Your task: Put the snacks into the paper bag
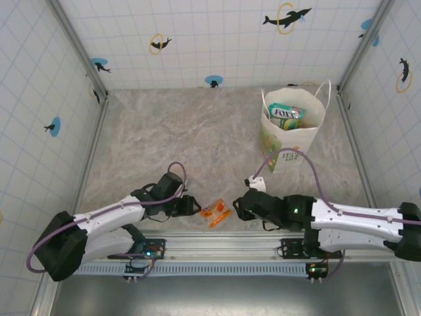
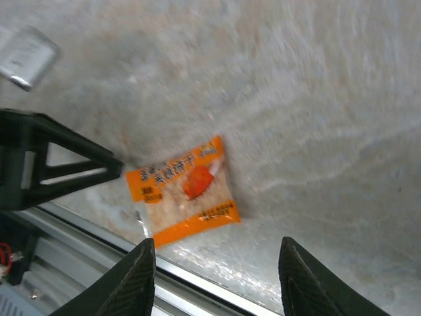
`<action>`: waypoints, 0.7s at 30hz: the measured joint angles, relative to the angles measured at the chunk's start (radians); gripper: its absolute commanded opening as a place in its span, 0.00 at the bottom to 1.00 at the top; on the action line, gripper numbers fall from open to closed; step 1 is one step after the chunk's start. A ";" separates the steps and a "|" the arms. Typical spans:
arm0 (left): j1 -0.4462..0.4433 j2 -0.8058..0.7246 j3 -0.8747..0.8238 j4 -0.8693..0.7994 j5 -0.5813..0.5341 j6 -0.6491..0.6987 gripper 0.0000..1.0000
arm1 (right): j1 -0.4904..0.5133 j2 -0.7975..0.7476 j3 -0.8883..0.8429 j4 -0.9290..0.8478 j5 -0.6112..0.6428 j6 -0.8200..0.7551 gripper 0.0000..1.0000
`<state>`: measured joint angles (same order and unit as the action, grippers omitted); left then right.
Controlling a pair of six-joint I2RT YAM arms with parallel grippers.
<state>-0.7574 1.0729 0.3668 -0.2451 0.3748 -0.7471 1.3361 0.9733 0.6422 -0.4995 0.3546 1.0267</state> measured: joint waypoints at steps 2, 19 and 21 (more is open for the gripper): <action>0.000 0.000 -0.007 0.013 0.003 -0.015 0.52 | 0.000 0.000 -0.064 0.041 -0.016 0.044 0.52; 0.000 0.049 -0.021 0.095 0.056 -0.040 0.38 | -0.003 0.003 -0.413 0.562 -0.177 0.251 0.53; 0.000 0.045 -0.021 0.094 0.059 -0.040 0.38 | -0.013 0.018 -0.430 0.612 -0.193 0.257 0.52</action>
<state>-0.7574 1.1179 0.3458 -0.1509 0.4339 -0.7876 1.3228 0.9909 0.2119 0.1120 0.1619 1.2842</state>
